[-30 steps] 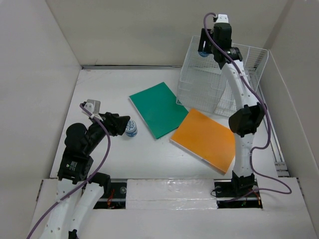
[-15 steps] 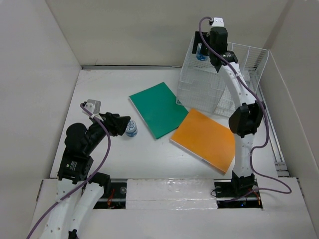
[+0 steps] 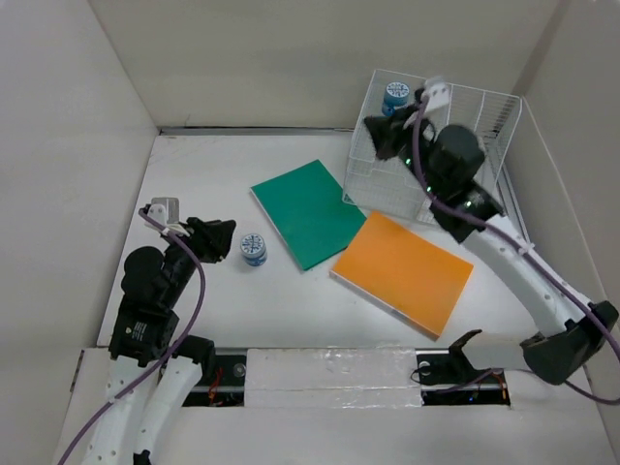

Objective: Organize the desk

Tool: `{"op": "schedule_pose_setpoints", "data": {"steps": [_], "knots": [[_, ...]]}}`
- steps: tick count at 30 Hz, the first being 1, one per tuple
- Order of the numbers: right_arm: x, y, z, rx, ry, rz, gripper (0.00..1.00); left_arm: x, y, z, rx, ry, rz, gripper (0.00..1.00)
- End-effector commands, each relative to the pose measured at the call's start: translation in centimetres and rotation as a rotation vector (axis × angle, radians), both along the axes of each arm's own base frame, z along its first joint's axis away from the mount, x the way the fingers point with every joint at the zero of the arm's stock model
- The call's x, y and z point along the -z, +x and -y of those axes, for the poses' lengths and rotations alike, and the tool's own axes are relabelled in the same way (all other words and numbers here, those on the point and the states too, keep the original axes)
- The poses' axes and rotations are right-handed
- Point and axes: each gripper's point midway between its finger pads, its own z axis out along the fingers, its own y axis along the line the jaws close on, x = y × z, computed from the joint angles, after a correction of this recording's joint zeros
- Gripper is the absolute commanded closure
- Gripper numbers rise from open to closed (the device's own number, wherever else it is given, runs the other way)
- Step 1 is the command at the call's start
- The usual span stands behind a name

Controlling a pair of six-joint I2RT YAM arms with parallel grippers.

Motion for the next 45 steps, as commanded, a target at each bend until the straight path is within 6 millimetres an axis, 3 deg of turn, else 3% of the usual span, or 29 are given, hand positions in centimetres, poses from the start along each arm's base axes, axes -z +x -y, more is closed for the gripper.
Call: {"op": "schedule_pose_setpoints", "data": {"steps": [1,3,4,6,7,8,12,13,14,15,16,22,25,28,33,37,41,42,44,45], "knots": [[12.9,-3.5,-9.0,-0.258,-0.060,-0.171,1.00,-1.5,0.5,-2.9,-0.178,-0.042,0.034,0.66],[16.4,-5.3,-11.7,-0.284,-0.080,-0.215,0.92,-1.4,0.4,-4.0,-0.245,-0.049,0.021,0.85],[19.3,-7.6,-14.7,-0.347,-0.118,-0.253,0.71,-1.4,0.4,-4.5,-0.269,-0.049,0.018,0.87],[23.2,-9.5,-17.0,-0.402,-0.174,-0.299,0.47,-1.5,0.3,-4.5,-0.271,-0.052,0.029,0.86],[27.2,-11.6,-20.2,-0.479,-0.240,-0.364,0.21,-1.4,0.3,-4.7,-0.283,-0.053,0.024,0.75],[29.0,-11.5,-20.4,-0.478,-0.266,-0.393,0.21,-1.3,0.3,-4.7,-0.283,-0.051,0.020,0.75],[32.6,-12.8,-24.8,-0.538,-0.329,-0.445,0.11,-1.3,0.3,-5.1,-0.305,-0.056,0.016,0.41],[33.4,-13.1,-25.5,-0.544,-0.341,-0.453,0.09,-1.3,0.3,-5.0,-0.299,-0.059,0.017,0.38],[33.9,-12.9,-25.9,-0.544,-0.348,-0.460,0.07,-1.3,0.3,-5.0,-0.301,-0.058,0.015,0.36],[35.9,-12.6,-26.2,-0.538,-0.373,-0.487,0.07,-1.2,0.3,-5.0,-0.302,-0.057,0.013,0.36],[35.5,-12.5,-27.2,-0.544,-0.366,-0.474,0.06,-1.3,0.3,-5.1,-0.305,-0.057,0.014,0.36],[37.1,-10.3,-29.0,-0.488,-0.384,-0.471,0.06,-1.4,0.2,-5.1,-0.302,-0.058,0.019,0.37],[36.4,-8.4,-30.3,-0.431,-0.349,-0.430,0.10,-1.5,0.2,-5.0,-0.301,-0.063,0.020,0.39],[36.9,-8.2,-31.0,-0.438,-0.340,-0.428,0.12,-1.5,0.2,-4.9,-0.296,-0.064,0.020,0.39],[35.9,-7.5,-32.0,-0.436,-0.272,-0.388,0.17,-1.5,0.2,-4.8,-0.288,-0.063,0.021,0.40],[33.2,-7.5,-32.2,-0.443,-0.210,-0.345,0.48,-1.4,0.2,-4.7,-0.285,-0.061,0.020,0.40],[27.4,-8.1,-30.6,-0.433,-0.149,-0.283,0.58,-1.5,0.2,-4.7,-0.281,-0.063,0.024,0.40],[23.1,-7.9,-29.2,-0.412,-0.102,-0.228,0.59,-1.5,0.2,-4.6,-0.279,-0.062,0.023,0.40],[20.4,-6.6,-25.9,-0.347,-0.097,-0.211,0.60,-1.5,0.2,-4.5,-0.273,-0.061,0.026,0.40],[16.1,-6.4,-23.5,-0.315,-0.057,-0.156,0.61,-1.4,0.2,-4.3,-0.261,-0.059,0.025,0.40]]}}
